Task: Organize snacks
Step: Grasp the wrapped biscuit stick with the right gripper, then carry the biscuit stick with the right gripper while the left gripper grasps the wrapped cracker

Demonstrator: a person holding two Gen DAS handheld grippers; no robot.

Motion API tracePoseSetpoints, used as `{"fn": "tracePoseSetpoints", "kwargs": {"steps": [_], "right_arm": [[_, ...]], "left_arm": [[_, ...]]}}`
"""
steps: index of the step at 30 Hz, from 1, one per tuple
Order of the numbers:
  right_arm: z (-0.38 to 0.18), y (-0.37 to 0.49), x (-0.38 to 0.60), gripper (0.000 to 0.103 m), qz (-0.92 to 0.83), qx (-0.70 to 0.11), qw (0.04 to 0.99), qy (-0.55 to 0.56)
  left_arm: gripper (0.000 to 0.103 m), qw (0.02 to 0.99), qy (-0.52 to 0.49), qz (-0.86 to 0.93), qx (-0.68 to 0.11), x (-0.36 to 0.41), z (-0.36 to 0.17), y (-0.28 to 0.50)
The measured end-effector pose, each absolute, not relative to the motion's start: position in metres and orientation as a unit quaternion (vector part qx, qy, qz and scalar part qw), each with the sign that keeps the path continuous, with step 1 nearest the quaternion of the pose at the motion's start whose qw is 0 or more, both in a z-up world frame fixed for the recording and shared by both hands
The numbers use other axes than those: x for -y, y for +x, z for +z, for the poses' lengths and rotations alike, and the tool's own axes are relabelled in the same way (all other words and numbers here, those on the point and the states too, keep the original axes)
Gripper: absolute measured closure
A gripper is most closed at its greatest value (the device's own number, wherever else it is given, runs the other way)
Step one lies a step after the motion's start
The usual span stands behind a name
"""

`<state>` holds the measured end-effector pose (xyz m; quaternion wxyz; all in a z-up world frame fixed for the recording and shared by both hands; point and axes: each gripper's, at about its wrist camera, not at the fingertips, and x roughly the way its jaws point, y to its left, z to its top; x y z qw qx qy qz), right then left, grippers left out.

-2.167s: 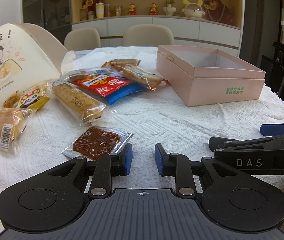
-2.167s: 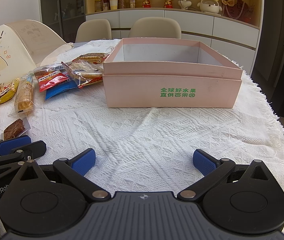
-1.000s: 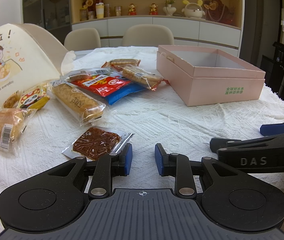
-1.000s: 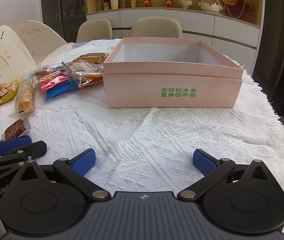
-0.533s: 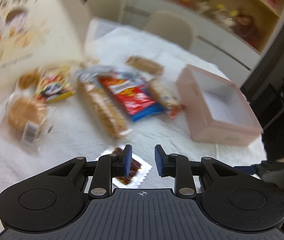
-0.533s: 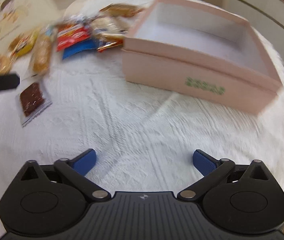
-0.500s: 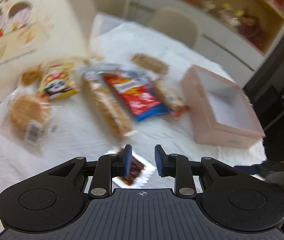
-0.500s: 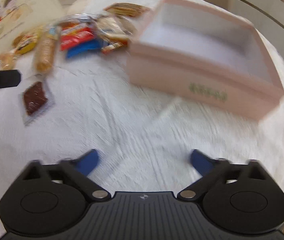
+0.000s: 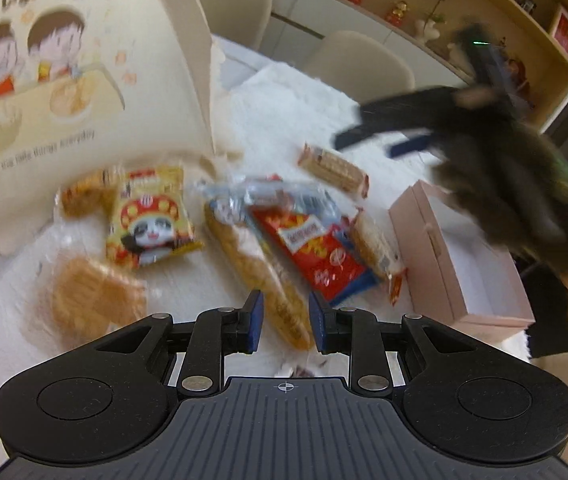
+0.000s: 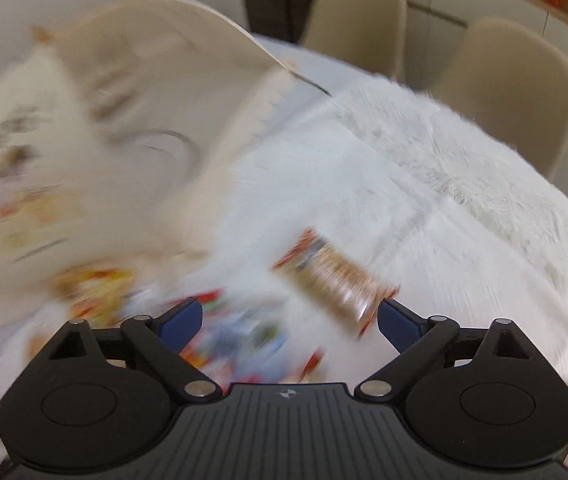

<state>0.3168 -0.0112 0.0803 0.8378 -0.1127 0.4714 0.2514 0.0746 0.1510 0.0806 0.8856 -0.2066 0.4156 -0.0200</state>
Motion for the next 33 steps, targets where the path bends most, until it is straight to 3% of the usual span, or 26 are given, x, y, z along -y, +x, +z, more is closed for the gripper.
{"fn": "tracePoseSetpoints", "kwargs": {"steps": [4, 6, 7, 8, 10, 20, 30, 33], "right_arm": [[0.042, 0.356, -0.007, 0.014, 0.222, -0.512, 0.816, -0.151], [0.027, 0.36, -0.015, 0.029, 0.216, -0.528, 0.802, -0.177], [0.025, 0.358, -0.016, 0.048, 0.22, -0.537, 0.794, -0.18], [0.027, 0.354, -0.015, 0.059, 0.225, -0.544, 0.789, -0.174], [0.036, 0.34, -0.013, 0.068, 0.244, -0.567, 0.77, -0.16], [0.082, 0.204, 0.032, 0.069, 0.355, -0.589, 0.721, -0.084], [0.044, 0.083, 0.112, 0.069, 0.324, -0.584, 0.733, -0.129], [0.038, 0.066, 0.132, 0.065, 0.308, -0.585, 0.738, -0.13]], "left_arm": [[0.075, 0.88, -0.226, -0.018, -0.418, -0.164, 0.064, 0.065], [0.075, 0.878, -0.234, -0.013, -0.418, -0.17, 0.058, 0.064], [0.075, 0.877, -0.239, -0.009, -0.417, -0.172, 0.056, 0.064], [0.075, 0.876, -0.245, -0.005, -0.415, -0.175, 0.055, 0.064], [0.075, 0.873, -0.257, 0.004, -0.414, -0.18, 0.054, 0.068], [0.075, 0.877, -0.266, 0.013, -0.4, -0.15, 0.076, 0.091], [0.074, 0.89, -0.161, -0.094, -0.416, -0.069, 0.076, 0.189], [0.078, 0.88, -0.104, -0.1, -0.452, -0.048, 0.057, 0.228]]}}
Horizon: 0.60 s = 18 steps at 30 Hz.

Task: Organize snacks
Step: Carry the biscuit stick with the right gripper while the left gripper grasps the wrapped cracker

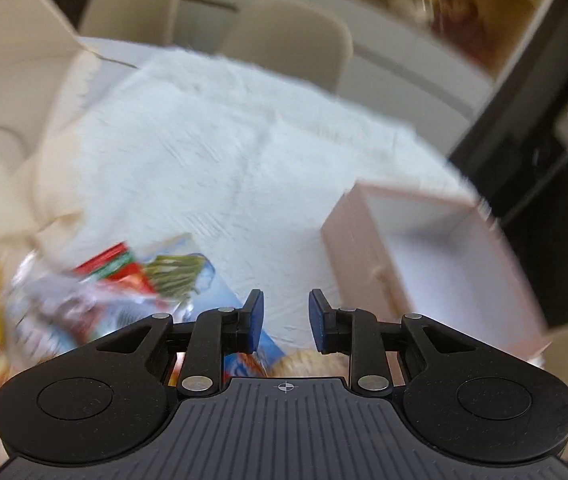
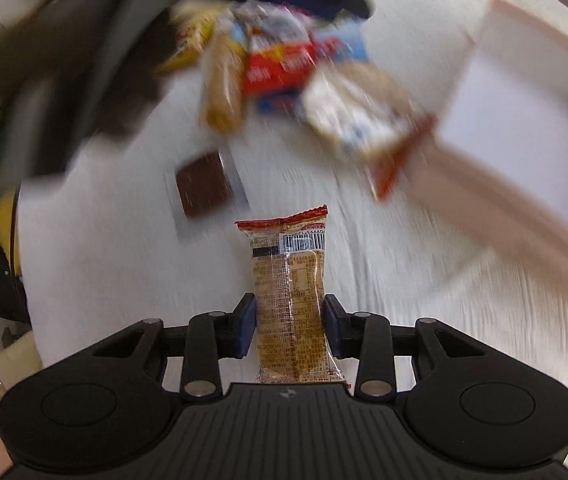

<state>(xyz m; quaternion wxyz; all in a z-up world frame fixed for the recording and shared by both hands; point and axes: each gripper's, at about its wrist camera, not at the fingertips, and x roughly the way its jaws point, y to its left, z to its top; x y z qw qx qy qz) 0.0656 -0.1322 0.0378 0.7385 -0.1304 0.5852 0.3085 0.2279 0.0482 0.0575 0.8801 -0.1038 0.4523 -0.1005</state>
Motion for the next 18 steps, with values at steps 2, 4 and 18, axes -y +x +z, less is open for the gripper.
{"fn": "tracePoseSetpoints", "kwargs": {"steps": [2, 4, 18], "right_arm": [[0.041, 0.055, 0.145, 0.053, 0.3, -0.573, 0.751, -0.134], [0.049, 0.048, 0.162, 0.043, 0.291, -0.555, 0.769, -0.126], [0.05, 0.06, 0.2, 0.038, 0.223, -0.511, 0.83, 0.006]], "left_arm": [[0.081, 0.86, -0.093, -0.121, -0.487, -0.045, 0.045, 0.233], [0.082, 0.851, -0.081, -0.145, -0.498, -0.044, 0.044, 0.216], [0.079, 0.858, -0.09, -0.164, -0.478, -0.042, 0.058, 0.095]]}}
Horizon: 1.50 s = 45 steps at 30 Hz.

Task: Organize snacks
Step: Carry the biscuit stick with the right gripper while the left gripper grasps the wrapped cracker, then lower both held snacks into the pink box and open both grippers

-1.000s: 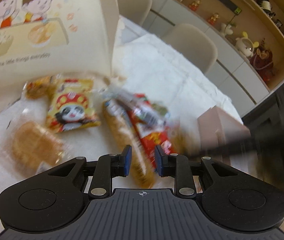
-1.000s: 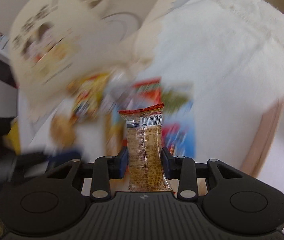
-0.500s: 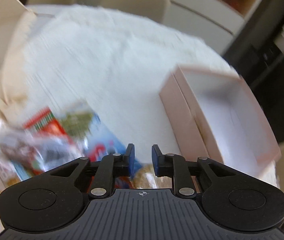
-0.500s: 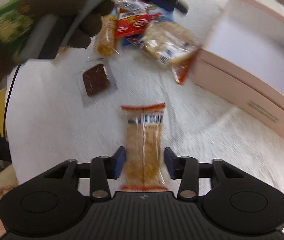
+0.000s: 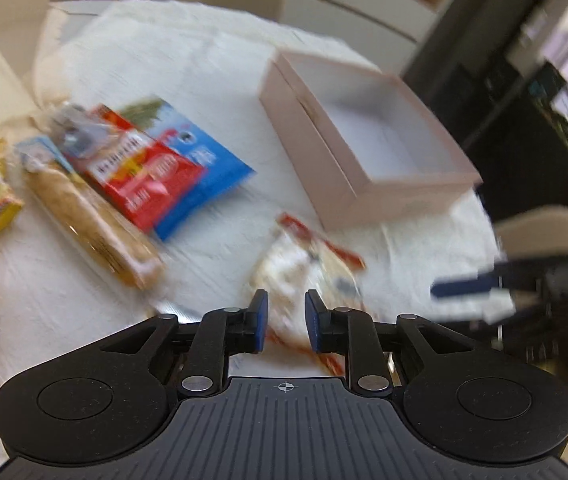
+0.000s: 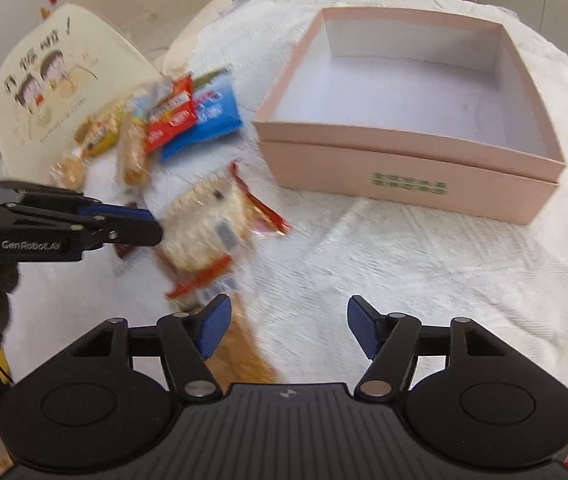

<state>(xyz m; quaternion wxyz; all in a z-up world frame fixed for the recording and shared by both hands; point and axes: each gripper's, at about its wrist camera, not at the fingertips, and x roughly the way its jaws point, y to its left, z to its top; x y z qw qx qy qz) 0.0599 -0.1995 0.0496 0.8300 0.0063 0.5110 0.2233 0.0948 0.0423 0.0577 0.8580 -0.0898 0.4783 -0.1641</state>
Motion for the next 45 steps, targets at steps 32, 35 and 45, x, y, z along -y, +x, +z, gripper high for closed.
{"fn": "tracePoseSetpoints", "kwargs": {"steps": [32, 35, 45], "right_arm": [[0.028, 0.062, 0.2, 0.053, 0.182, -0.468, 0.863, -0.055], [0.028, 0.06, 0.201, 0.052, 0.194, -0.46, 0.864, -0.057], [0.056, 0.019, 0.235, 0.036, 0.242, -0.465, 0.851, -0.025]], "left_arm": [[0.061, 0.8, -0.22, -0.225, -0.511, -0.029, 0.036, 0.108], [0.061, 0.798, -0.223, -0.209, -0.519, -0.012, 0.019, 0.116], [0.08, 0.823, -0.235, -0.175, -0.487, -0.006, 0.038, 0.073]]}}
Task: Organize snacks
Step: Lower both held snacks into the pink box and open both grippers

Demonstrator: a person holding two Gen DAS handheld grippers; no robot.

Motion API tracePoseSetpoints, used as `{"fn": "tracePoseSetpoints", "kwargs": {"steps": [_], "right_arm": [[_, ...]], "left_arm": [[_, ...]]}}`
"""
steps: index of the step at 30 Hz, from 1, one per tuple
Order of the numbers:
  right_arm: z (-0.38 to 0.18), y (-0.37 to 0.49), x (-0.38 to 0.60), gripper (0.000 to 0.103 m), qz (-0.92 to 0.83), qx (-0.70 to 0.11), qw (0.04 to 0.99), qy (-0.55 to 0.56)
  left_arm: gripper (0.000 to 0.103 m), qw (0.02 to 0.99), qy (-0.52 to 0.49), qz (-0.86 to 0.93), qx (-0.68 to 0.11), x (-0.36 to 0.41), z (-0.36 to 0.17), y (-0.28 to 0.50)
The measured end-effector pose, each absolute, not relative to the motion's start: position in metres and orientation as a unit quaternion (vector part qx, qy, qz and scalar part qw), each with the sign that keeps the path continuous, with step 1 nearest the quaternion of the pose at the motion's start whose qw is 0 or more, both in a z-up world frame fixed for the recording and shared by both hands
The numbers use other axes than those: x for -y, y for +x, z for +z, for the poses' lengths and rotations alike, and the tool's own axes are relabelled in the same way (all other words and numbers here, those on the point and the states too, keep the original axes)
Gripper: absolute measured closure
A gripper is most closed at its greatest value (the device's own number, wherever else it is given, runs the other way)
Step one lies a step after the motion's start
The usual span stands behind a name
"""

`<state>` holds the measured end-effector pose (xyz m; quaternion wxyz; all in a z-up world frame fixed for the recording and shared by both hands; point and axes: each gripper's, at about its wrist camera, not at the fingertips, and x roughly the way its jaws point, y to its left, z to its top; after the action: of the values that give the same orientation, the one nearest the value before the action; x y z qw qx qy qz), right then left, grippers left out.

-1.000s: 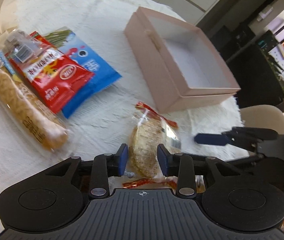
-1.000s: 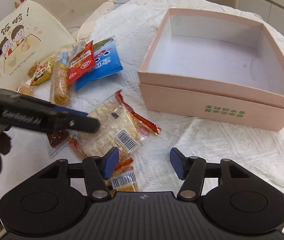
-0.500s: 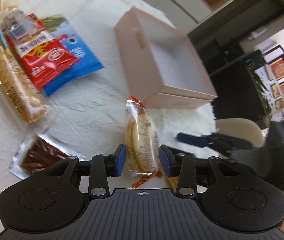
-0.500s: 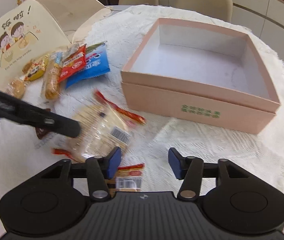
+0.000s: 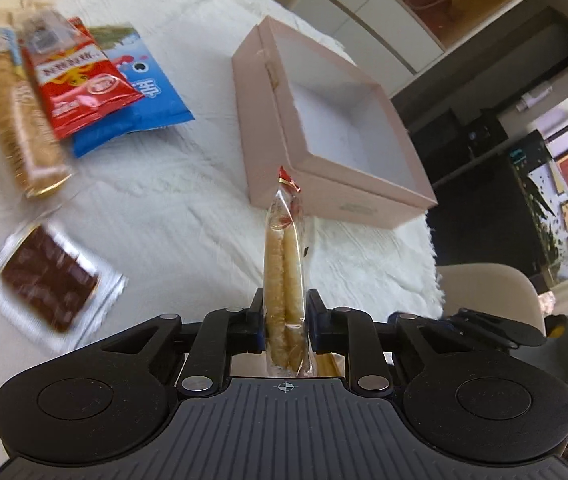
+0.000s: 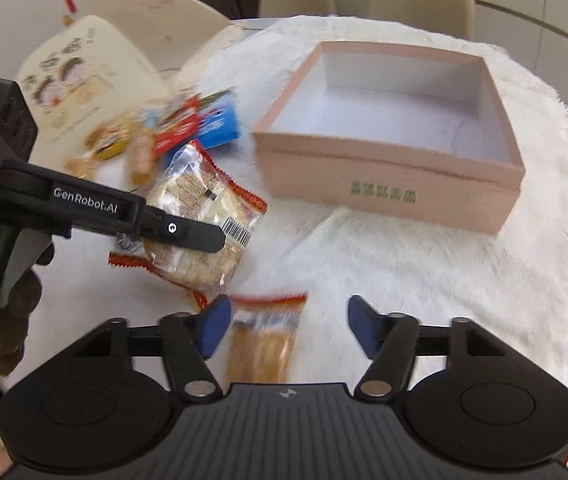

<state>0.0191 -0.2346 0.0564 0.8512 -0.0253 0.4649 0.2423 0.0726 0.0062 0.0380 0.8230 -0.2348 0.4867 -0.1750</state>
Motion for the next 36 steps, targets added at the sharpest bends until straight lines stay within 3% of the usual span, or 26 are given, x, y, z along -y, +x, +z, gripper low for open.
{"fn": "tracePoseSetpoints", "kwargs": {"steps": [4, 6, 7, 8, 14, 18, 21, 26, 30, 36], "right_arm": [[0.036, 0.012, 0.218, 0.037, 0.249, -0.489, 0.835, -0.034], [0.029, 0.009, 0.209, 0.048, 0.238, -0.489, 0.837, -0.068], [0.031, 0.005, 0.206, 0.066, 0.234, -0.48, 0.84, -0.096], [0.034, 0.003, 0.206, 0.069, 0.238, -0.481, 0.836, -0.116], [0.11, 0.014, 0.248, 0.069, 0.236, -0.439, 0.863, -0.079], [0.172, 0.041, 0.273, 0.069, 0.21, -0.365, 0.906, -0.044], [0.192, 0.073, 0.28, 0.069, 0.174, -0.334, 0.926, -0.042], [0.175, 0.129, 0.283, 0.069, 0.124, -0.368, 0.921, -0.025], [0.144, 0.17, 0.278, 0.069, 0.104, -0.402, 0.909, -0.022], [0.109, 0.233, 0.264, 0.064, 0.101, -0.409, 0.907, 0.012]], "left_arm": [[0.08, 0.828, -0.232, -0.158, -0.485, -0.004, 0.048, 0.046], [0.08, 0.826, -0.232, -0.163, -0.487, -0.005, 0.055, 0.035], [0.08, 0.825, -0.229, -0.167, -0.488, -0.004, 0.059, 0.029], [0.08, 0.825, -0.227, -0.174, -0.487, -0.003, 0.064, 0.024], [0.08, 0.835, -0.256, -0.232, -0.428, 0.008, 0.117, 0.034], [0.079, 0.848, -0.273, -0.244, -0.383, 0.017, 0.146, 0.104], [0.077, 0.825, -0.314, -0.236, -0.406, 0.027, 0.121, 0.179], [0.076, 0.823, -0.293, -0.169, -0.456, 0.035, 0.06, 0.236], [0.076, 0.831, -0.334, -0.171, -0.41, 0.004, 0.071, 0.223], [0.076, 0.86, -0.308, -0.124, -0.387, -0.038, 0.083, 0.176]]}}
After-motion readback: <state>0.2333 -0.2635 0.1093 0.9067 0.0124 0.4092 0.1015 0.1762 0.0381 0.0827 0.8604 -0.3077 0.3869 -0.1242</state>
